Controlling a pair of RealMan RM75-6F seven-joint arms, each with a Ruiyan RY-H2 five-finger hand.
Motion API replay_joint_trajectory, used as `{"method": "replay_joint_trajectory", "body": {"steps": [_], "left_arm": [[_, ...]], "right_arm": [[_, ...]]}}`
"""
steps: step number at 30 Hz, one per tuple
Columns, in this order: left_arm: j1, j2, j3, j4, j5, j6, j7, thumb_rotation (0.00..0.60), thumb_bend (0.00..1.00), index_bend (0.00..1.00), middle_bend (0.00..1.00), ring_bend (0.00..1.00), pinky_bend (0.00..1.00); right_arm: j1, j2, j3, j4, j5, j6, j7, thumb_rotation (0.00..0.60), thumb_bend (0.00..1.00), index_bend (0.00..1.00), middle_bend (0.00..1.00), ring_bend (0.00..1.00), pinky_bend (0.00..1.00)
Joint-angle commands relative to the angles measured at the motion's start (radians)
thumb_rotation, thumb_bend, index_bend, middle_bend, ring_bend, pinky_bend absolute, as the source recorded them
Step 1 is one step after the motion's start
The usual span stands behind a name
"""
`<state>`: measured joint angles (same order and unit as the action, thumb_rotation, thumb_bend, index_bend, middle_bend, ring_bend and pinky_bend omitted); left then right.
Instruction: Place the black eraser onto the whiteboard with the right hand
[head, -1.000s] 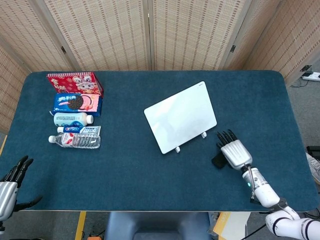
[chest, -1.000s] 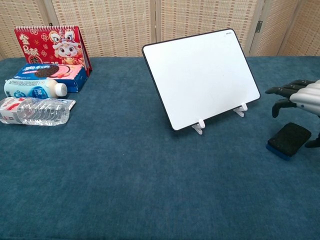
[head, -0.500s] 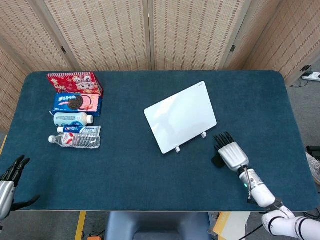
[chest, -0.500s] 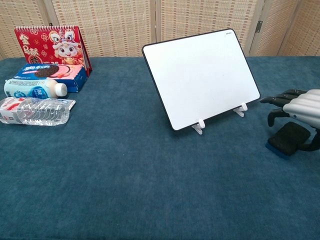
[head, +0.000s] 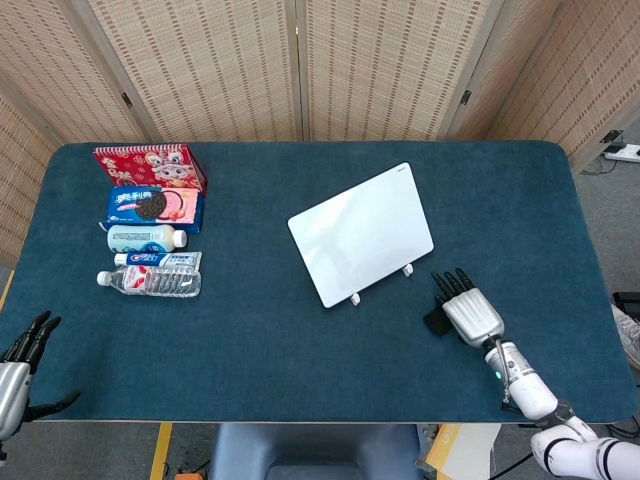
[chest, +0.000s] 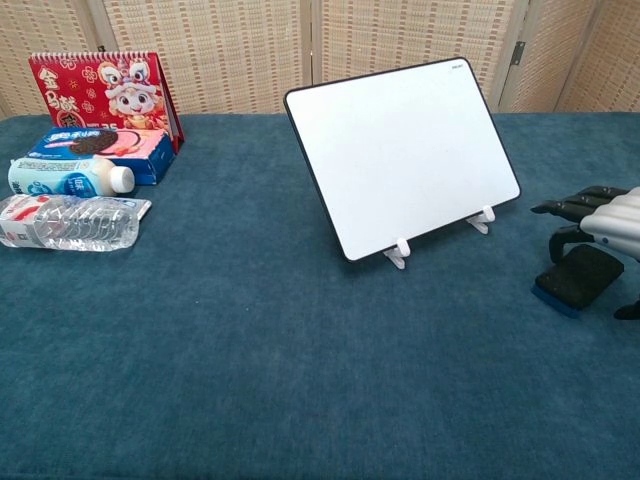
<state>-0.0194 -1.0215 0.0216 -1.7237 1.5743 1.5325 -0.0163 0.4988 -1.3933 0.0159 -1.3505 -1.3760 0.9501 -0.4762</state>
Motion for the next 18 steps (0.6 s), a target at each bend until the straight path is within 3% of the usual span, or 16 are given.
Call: {"method": "replay_joint_trajectory", "body": {"steps": [1, 11, 18], "left_arm": [[-0.001, -0.001, 0.0, 0.0, -0.002, -0.003, 0.002, 0.593, 0.06, 0.0, 0.07, 0.18, 0.38], [0.0, 0.0, 0.0, 0.0, -0.002, -0.003, 0.004, 0.592, 0.06, 0.0, 0.07, 0.18, 0.38], [0.0, 0.0, -0.001, 0.0, -0.002, -0.003, 0.003, 0.593, 0.06, 0.0, 0.07, 0.18, 0.38]], "right_arm": [[0.0, -0.005, -0.003, 0.008, -0.001, 0.003, 0.001, 0.6, 0.12, 0.34, 0.0, 0.0, 0.0], [0.0, -0.055, 0.008, 0.078, -0.019, 0.045, 0.047, 0.6, 0.12, 0.54, 0.0, 0.0, 0.0], [-0.014, -0.048, 0.023, 0.07, -0.037, 0.107, 0.089, 0.6, 0.12, 0.58, 0.0, 0.0, 0.0]]}}
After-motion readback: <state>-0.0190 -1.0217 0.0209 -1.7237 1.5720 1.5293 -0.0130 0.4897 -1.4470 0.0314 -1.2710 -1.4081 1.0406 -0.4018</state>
